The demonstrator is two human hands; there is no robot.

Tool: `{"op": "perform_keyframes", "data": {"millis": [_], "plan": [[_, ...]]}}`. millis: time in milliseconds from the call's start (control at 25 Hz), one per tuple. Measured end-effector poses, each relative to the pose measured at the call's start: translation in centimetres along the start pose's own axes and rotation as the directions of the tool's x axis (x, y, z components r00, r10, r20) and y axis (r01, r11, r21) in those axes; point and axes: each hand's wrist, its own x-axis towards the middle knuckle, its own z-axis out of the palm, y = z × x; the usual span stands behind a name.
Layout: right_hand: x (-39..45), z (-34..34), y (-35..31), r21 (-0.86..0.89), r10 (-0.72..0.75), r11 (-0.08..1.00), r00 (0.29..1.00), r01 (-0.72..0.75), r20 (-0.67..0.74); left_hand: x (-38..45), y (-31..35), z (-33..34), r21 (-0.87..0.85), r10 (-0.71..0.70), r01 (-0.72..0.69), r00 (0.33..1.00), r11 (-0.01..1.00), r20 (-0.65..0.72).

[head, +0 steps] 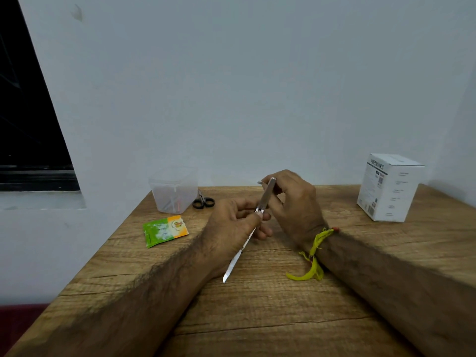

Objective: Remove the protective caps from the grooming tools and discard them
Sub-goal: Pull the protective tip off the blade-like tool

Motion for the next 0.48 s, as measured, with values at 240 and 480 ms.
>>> {"op": "perform_keyframes", "data": {"millis": [240, 480], "plan": [[0.2, -0.8, -0.4, -0.005, 0.019, 1.000, 0.982, -0.021, -0.188, 0.1, 0.1, 0.1, -0.100, -0.064, 0.055, 0.994, 0.993, -0.086], [-0.1, 0.2, -0.4, -0.190, -0.089, 0.977, 0.995, 0.094, 0.033, 0.1, 0.1, 0.2, -0.135, -0.065, 0.052, 0.994, 0.990, -0.091]]}}
